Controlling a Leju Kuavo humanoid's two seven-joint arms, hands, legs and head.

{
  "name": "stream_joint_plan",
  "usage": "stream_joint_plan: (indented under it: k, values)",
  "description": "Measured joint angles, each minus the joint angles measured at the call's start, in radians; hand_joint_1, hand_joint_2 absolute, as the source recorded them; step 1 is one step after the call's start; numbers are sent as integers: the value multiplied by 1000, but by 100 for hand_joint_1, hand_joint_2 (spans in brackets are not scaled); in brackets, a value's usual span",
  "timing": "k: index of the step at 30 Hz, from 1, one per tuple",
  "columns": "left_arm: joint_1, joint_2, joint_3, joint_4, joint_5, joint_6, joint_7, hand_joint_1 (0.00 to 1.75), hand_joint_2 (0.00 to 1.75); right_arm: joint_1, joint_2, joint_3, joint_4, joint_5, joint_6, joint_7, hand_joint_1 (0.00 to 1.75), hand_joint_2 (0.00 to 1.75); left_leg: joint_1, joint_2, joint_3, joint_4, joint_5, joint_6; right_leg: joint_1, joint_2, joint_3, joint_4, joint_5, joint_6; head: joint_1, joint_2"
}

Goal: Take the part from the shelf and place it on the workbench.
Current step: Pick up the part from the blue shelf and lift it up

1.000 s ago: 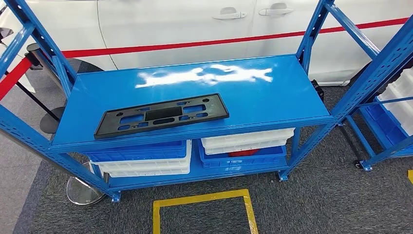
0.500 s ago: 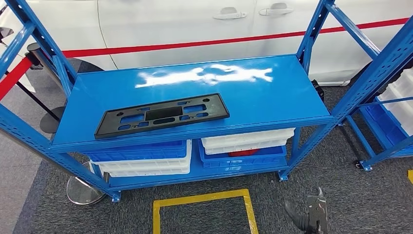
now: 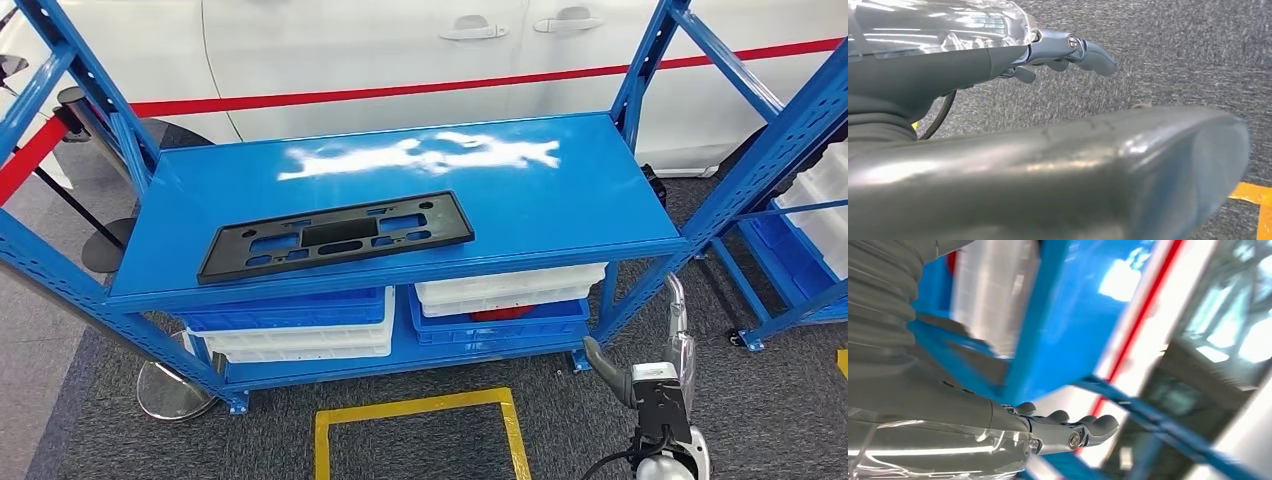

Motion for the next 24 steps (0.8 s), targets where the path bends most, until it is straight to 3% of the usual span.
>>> stream_joint_plan:
  k: [4, 6, 9, 10, 11, 12, 14, 16, 19, 21, 22, 24]
  values:
    - [-5, -2, 20, 4, -23, 0, -9, 0, 0, -22, -47, 76, -100, 61, 22, 23, 0, 175, 1, 0, 0, -7, 6, 17, -2, 0, 3, -8, 4, 15, 0, 0]
    - [-8, -7, 29, 6, -36, 0, -13, 0, 0, -37, -68, 121, -138, 95, 36, 36, 0, 175, 7, 2, 10, -32, 21, 32, 0, -1, -6, 13, -14, 19, 1, 0]
    - [-10, -14, 40, 10, -53, 0, -18, 0, 0, -58, -94, 190, -173, 158, 50, 61, 0, 175, 7, 4, 14, -44, 30, 40, 3, -1, -90, 182, -98, 19, 3, 0]
    - [-10, -16, 43, 11, -58, 0, -19, 0, 0, -63, -99, 212, -180, 183, 53, 69, 0, 175, 6, 3, 13, -43, 30, 40, 3, -1, -120, 236, -114, 20, 3, 0]
    - [-10, -17, 46, 13, -63, 0, -20, 0, 0, -68, -103, 234, -185, 211, 53, 77, 0, 175, 6, 3, 13, -42, 28, 39, 3, -2, -133, 253, -106, 20, 3, 0]
    - [-10, -19, 49, 14, -68, 1, -20, 0, 0, -74, -106, 255, -188, 241, 52, 85, 0, 175, 6, 2, 15, -40, 26, 38, 3, -2, -126, 230, -79, 20, 3, 0]
    - [-11, -22, 54, 16, -76, 2, -22, 0, 0, -89, -108, 293, -190, 305, 45, 102, 0, 175, 6, 0, 18, -34, 18, 31, 1, -3, -71, 102, -4, 17, 3, 0]
    - [-12, -24, 58, 18, -82, 5, -24, 0, 0, -103, -109, 327, -188, 369, 33, 119, 0, 175, 2, -1, 15, -24, 10, 20, 4, -2, -32, 9, 31, 10, 2, 0]
    - [-14, -25, 60, 20, -91, 7, -25, 0, 0, -126, -108, 379, -174, 458, 10, 153, 0, 175, 1, -1, 11, -22, 7, 2, 9, 0, -33, -4, 30, -6, 1, 0]
    - [-16, -25, 61, 21, -97, 7, -25, 0, 0, -144, -103, 416, -157, 510, -5, 181, 0, 175, 4, 0, 1, 3, -13, -9, 6, -2, -31, -9, 32, -18, 0, 0]
    - [-17, -25, 61, 22, -99, 7, -26, 0, 0, -154, -98, 434, -146, 534, -13, 196, 0, 175, 5, 1, -19, 46, -38, -15, 5, -4, -30, -11, 32, -24, -1, 0]
    - [-19, -25, 61, 22, -103, 7, -27, 0, 0, -171, -88, 471, -120, 581, -27, 228, 0, 175, 8, 3, -86, 182, -103, -23, 6, -9, -31, -11, 31, -30, -2, 0]
